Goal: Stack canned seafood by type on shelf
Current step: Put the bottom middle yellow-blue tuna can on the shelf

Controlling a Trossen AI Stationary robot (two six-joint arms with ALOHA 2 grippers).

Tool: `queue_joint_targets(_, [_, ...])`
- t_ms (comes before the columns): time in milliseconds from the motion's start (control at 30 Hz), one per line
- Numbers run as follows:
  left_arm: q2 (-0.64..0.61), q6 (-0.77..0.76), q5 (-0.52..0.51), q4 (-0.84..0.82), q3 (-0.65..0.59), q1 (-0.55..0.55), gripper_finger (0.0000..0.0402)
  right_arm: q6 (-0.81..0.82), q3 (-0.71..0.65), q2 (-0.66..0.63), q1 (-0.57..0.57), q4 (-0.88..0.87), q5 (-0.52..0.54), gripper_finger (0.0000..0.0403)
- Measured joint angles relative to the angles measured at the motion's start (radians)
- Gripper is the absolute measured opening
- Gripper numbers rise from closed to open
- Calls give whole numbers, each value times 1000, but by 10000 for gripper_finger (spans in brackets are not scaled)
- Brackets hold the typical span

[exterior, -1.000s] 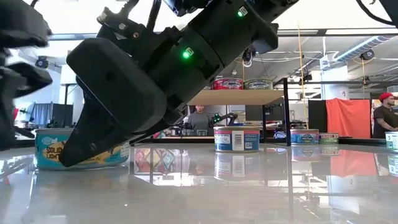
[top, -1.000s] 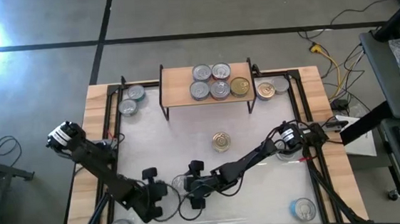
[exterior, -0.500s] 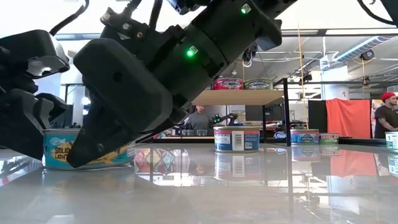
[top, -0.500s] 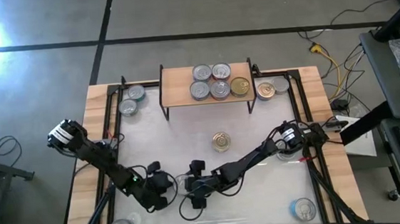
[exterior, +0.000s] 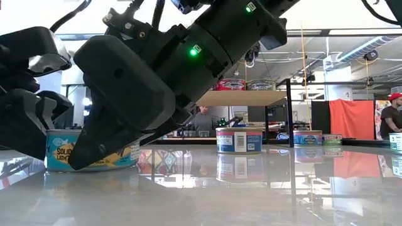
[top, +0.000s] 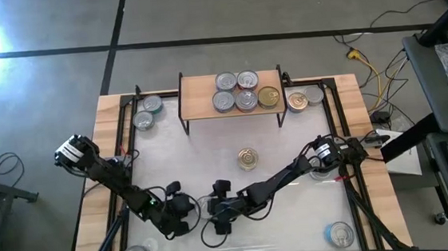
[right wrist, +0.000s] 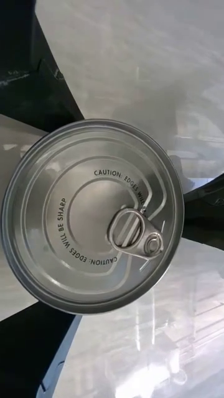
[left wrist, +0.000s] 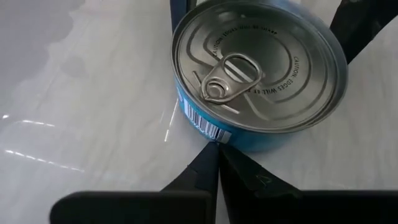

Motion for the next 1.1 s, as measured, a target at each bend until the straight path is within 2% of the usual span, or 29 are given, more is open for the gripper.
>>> queue_joint_targets(100, [-45, -27, -37, -43, -4, -28, 0, 10, 31, -11, -2, -86, -4, 400])
queue_joint_targets(267, [-124, -114, -199, -134, -28, -125, 0, -11, 142, -22, -2, -373, -6, 399])
queue_joint_targets(367, [-160, -141, -214, -134, -52, -158, 0, -56, 248, -24, -9, -546, -2, 399])
queue_joint_targets(533, [-171, -154, -211, -131, -81, -169, 0, -151, 413, -28, -43, -730, 52, 399])
queue_joint_targets(667, [-148, -149, -211, -132, -80, -170, 0, -242, 525, -29, -86, -802, 140, 389])
queue_joint_targets(733, [-134, -147, -212, -132, -78, -170, 0, -272, 562, -31, -113, -831, 128, 377])
queue_joint_targets(800, [-123, -149, -219, -132, -78, -169, 0, -286, 579, -32, -138, -851, 73, 366])
queue_joint_targets(900, [-117, -153, -270, -134, -82, -164, 0, -293, 574, -32, -168, -863, -9, 355])
queue_joint_targets(1100, [-116, -94, -309, -136, -82, -103, 0, -354, 459, -31, -252, -760, -26, 354])
